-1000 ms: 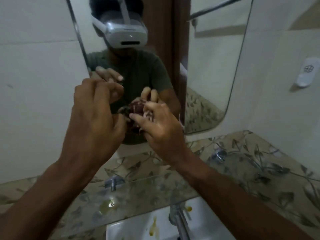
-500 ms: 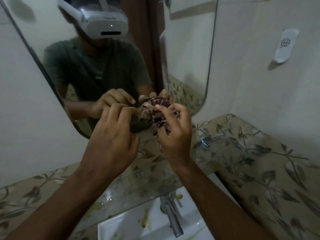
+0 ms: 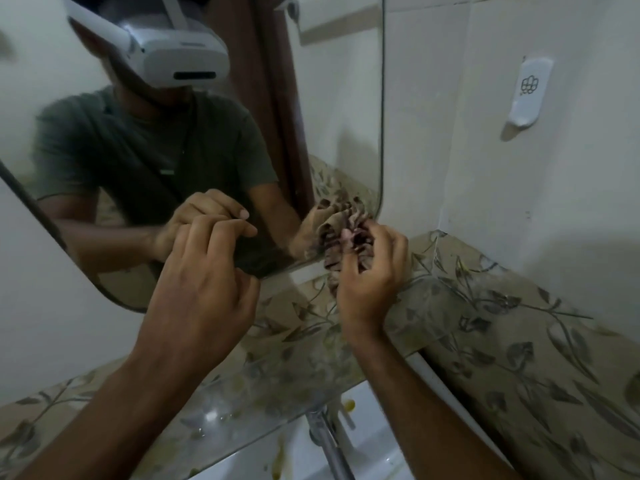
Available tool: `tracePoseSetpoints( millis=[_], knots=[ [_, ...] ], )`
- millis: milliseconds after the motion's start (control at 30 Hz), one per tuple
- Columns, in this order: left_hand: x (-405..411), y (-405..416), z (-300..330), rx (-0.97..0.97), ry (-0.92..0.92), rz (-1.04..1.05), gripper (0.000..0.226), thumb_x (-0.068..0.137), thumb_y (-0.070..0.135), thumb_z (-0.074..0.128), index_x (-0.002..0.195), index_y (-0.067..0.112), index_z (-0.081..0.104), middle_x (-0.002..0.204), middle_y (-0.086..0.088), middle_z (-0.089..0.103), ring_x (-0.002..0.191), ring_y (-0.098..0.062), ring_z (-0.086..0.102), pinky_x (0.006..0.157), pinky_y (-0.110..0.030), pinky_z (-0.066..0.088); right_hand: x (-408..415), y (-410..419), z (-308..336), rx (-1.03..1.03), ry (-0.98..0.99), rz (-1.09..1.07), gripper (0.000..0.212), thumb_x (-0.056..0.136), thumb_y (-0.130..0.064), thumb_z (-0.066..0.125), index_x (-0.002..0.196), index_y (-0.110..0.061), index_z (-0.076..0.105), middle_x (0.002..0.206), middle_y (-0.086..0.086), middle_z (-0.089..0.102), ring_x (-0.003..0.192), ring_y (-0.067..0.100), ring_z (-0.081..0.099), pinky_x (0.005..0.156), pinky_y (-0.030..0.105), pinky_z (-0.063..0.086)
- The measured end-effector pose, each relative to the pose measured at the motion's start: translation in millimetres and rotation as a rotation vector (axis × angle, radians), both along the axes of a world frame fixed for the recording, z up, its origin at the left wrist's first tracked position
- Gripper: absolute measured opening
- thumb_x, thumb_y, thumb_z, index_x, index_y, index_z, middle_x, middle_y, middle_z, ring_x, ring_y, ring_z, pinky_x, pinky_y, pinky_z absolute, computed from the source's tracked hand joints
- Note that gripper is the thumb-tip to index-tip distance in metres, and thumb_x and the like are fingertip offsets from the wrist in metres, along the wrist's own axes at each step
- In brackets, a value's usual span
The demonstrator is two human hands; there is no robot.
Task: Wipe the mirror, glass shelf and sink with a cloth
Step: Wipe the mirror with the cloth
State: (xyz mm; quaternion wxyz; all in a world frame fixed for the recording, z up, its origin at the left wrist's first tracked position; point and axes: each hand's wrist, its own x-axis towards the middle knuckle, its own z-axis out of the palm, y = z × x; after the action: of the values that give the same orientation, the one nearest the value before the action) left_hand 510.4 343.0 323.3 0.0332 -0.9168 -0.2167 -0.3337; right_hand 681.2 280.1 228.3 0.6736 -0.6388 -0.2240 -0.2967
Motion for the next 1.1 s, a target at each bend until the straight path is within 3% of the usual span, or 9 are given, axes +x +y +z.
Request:
tracePoseSetpoints(
  millis=[100,200,367,467,600,733,867,1000,1100],
  knots=[
    [-1,2,0,-0.016,-0.024,-0.004,0.049,0.078,0.005,0.064,0.127,0.01,0.053,0.12,-0.007,0.049,0.11,-0.02,0.044,0.091,-0.03,0.037,-40,13,-7,-0.097,-0.133,0.092,0.031,0.088,-0.002,0.069,0.118,-0.007,0.068,0.12,0.009,0.056,0.107,0.018,0.058,0.09,0.013,0.048],
    [-7,3,3,-0.005,-0.046,0.002,0.046,0.079,0.015,0.059,0.124,0.011,0.053,0.12,-0.005,0.049,0.109,-0.019,0.045,0.093,-0.026,0.035,-72,25,-6,-0.17,-0.254,0.294,0.023,0.098,-0.02,0.06,0.12,-0.019,0.067,0.122,-0.015,0.057,0.109,0.004,0.058,0.091,0.019,0.051],
    [-32,4,13,0.002,-0.076,0.059,0.052,0.075,0.012,0.067,0.124,0.019,0.051,0.122,0.002,0.048,0.111,-0.011,0.044,0.093,-0.023,0.035,-58,23,25,-0.041,-0.266,0.2,0.035,0.084,-0.001,0.069,0.117,-0.012,0.071,0.115,0.013,0.059,0.102,0.022,0.061,0.089,0.024,0.053],
    [-45,10,18,-0.007,-0.089,0.111,0.059,0.072,0.008,0.071,0.126,0.019,0.052,0.125,0.002,0.049,0.113,-0.01,0.044,0.092,-0.023,0.037,-48,24,39,0.054,-0.111,0.071,0.04,0.078,0.003,0.076,0.116,-0.008,0.07,0.113,0.012,0.058,0.103,0.018,0.059,0.087,0.025,0.055],
    [-52,15,21,-0.033,-0.097,0.141,0.058,0.073,0.008,0.073,0.125,0.021,0.051,0.123,0.004,0.048,0.109,-0.007,0.042,0.088,-0.014,0.032,-83,33,27,-0.064,-0.245,0.205,0.036,0.084,-0.008,0.063,0.119,-0.013,0.07,0.116,0.012,0.057,0.103,0.021,0.06,0.092,0.016,0.047],
    [-53,16,20,-0.014,-0.115,0.118,0.05,0.076,0.017,0.065,0.123,0.023,0.051,0.122,0.007,0.046,0.108,-0.004,0.04,0.087,-0.009,0.032,-97,35,14,-0.185,-0.355,0.319,0.032,0.09,-0.013,0.061,0.12,-0.02,0.072,0.117,0.013,0.059,0.101,0.024,0.063,0.082,0.032,0.056],
    [-52,16,11,-0.04,-0.122,0.139,0.054,0.077,0.018,0.071,0.125,0.025,0.049,0.123,0.007,0.046,0.107,-0.001,0.038,0.088,-0.01,0.03,-73,25,24,-0.11,-0.293,0.232,0.036,0.083,-0.006,0.068,0.118,-0.015,0.071,0.115,0.012,0.057,0.103,0.018,0.059,0.095,0.012,0.044],
    [-51,15,5,-0.06,-0.136,0.145,0.056,0.076,0.015,0.071,0.126,0.025,0.049,0.123,0.006,0.048,0.107,-0.003,0.041,0.09,-0.015,0.035,-62,22,28,-0.07,-0.201,0.147,0.047,0.075,0.009,0.075,0.118,-0.007,0.069,0.115,0.01,0.055,0.106,0.017,0.057,0.096,0.016,0.048],
    [-49,12,6,-0.085,-0.164,0.12,0.048,0.078,0.023,0.061,0.125,0.024,0.051,0.122,0.007,0.047,0.105,-0.004,0.042,0.088,-0.014,0.038,-83,28,22,-0.133,-0.288,0.194,0.036,0.083,-0.005,0.066,0.117,-0.014,0.071,0.115,0.011,0.057,0.104,0.016,0.057,0.093,0.012,0.046]
  ],
)
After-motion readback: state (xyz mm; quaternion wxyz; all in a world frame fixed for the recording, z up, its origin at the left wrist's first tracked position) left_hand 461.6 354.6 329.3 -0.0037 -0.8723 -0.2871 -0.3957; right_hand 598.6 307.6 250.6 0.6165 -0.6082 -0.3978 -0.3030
